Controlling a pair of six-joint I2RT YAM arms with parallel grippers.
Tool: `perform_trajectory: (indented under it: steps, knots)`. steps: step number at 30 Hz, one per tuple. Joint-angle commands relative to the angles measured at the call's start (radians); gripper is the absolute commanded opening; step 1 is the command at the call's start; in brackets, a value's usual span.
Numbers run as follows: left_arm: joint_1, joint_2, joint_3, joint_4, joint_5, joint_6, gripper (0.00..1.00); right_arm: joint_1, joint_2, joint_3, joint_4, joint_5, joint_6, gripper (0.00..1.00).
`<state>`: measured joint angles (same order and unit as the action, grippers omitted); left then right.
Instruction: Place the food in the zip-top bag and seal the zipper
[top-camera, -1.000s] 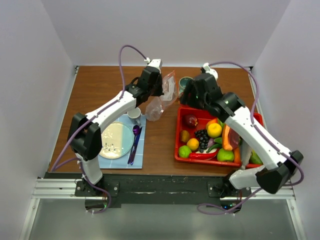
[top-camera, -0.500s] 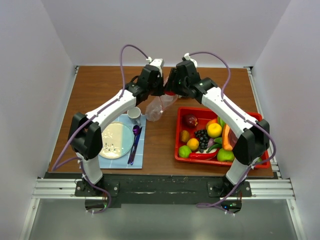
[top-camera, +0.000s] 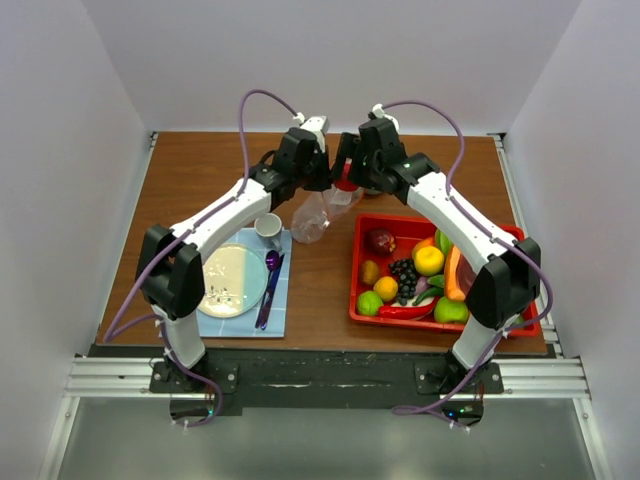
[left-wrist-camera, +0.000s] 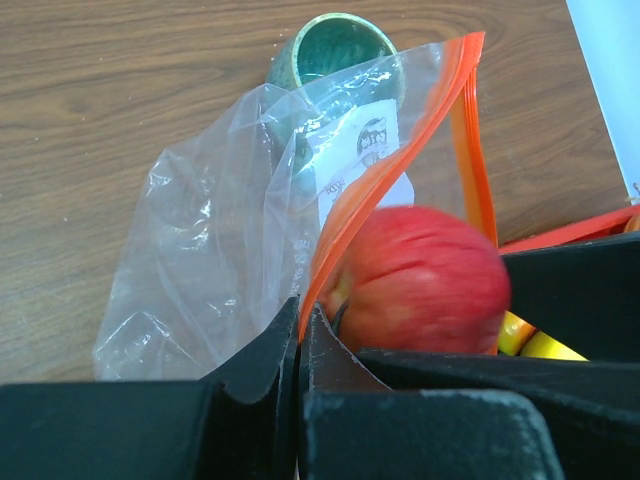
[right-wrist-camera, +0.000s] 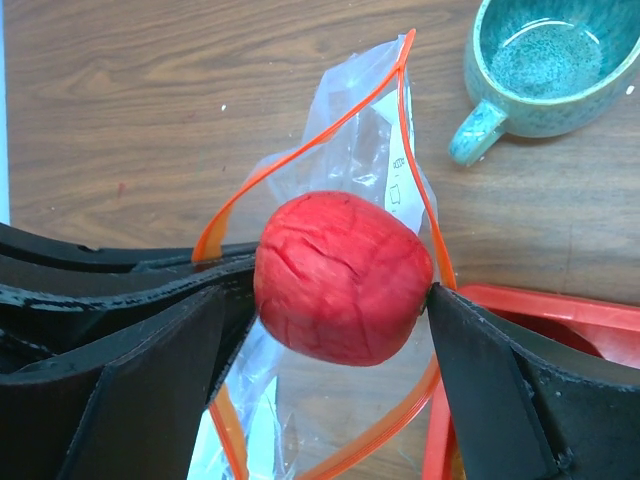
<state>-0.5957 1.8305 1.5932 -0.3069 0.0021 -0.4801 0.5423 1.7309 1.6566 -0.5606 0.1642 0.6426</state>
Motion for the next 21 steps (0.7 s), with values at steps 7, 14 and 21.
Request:
perform_trajectory:
  steps: [7,14,21]
  knots:
    - [0.014,-0.037,0.034,0.029,0.001,-0.025,0.0,0.018,-0.068,0.078,-0.007,-0.008,-0.063,0.87]
    - [0.022,-0.051,0.036,0.032,-0.001,-0.018,0.0,0.018,-0.123,0.043,-0.047,0.096,-0.08,0.85]
    - [0.027,-0.05,0.04,0.038,0.007,-0.023,0.0,0.018,-0.145,-0.021,-0.053,0.115,-0.074,0.55]
